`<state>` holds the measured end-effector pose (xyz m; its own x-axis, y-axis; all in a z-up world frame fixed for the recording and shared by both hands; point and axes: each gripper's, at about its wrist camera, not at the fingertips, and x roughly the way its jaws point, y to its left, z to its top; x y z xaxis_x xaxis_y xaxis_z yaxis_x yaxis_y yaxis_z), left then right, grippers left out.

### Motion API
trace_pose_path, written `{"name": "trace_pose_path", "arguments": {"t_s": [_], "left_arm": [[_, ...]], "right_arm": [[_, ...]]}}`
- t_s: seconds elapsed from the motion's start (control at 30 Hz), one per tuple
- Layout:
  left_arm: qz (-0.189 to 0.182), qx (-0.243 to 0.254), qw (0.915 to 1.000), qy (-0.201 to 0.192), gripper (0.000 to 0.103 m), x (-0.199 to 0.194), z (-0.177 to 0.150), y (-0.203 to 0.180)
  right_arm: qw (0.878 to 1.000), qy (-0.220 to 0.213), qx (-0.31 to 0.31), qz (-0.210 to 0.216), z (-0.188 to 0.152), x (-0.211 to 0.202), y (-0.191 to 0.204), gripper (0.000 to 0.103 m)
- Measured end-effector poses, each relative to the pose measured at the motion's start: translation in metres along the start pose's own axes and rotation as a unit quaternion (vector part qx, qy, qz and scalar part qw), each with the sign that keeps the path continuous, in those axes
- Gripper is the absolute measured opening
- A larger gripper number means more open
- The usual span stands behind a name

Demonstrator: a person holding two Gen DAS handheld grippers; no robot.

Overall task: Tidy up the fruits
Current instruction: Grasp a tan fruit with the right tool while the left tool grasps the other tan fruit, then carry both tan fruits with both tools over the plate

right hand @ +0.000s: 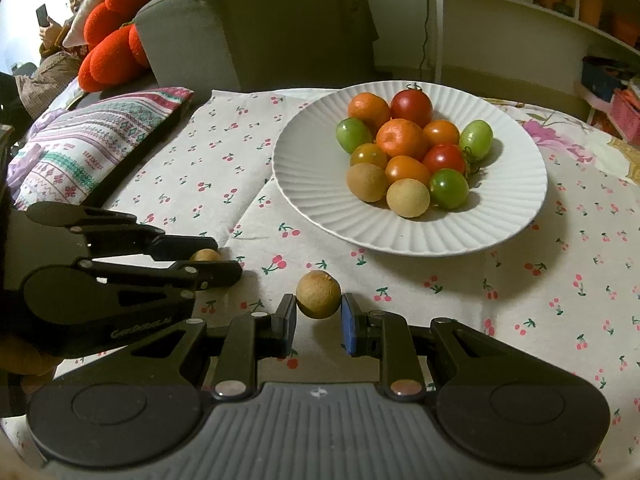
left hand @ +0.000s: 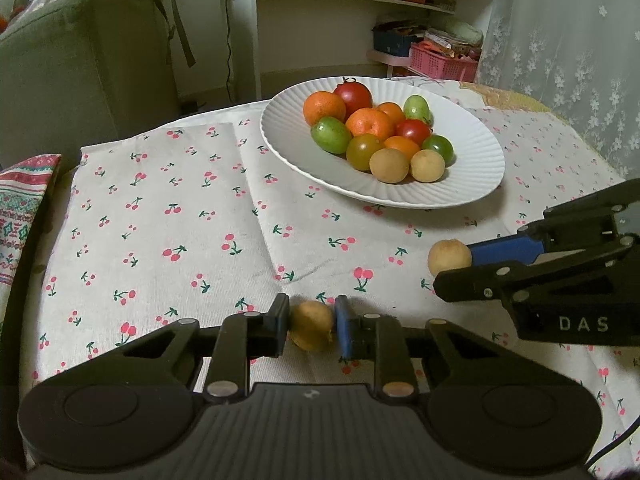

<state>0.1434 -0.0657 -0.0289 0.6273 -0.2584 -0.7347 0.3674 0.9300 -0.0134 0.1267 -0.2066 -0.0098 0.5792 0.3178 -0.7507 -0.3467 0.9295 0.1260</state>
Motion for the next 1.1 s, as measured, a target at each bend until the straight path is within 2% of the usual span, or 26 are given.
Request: {"name": "trace_pose_path", "arguments": {"t_s": [0.67,1.1], "left_arm": [[-0.008,-0.010,0.9999,0.000,0.011,-0.013,0.005,-0.003],[-0.018,-0.023,0.9994,-0.017,0.011,-0.032,0.013,-0.002]], "right_arm": [[1.000,-0.012,-0.009,-0.009,0.001,-0.003,0.003,0.021],[0.999,-0.051,-0.011,0.006,0.009,-0.022,0.006,0.021]]}}
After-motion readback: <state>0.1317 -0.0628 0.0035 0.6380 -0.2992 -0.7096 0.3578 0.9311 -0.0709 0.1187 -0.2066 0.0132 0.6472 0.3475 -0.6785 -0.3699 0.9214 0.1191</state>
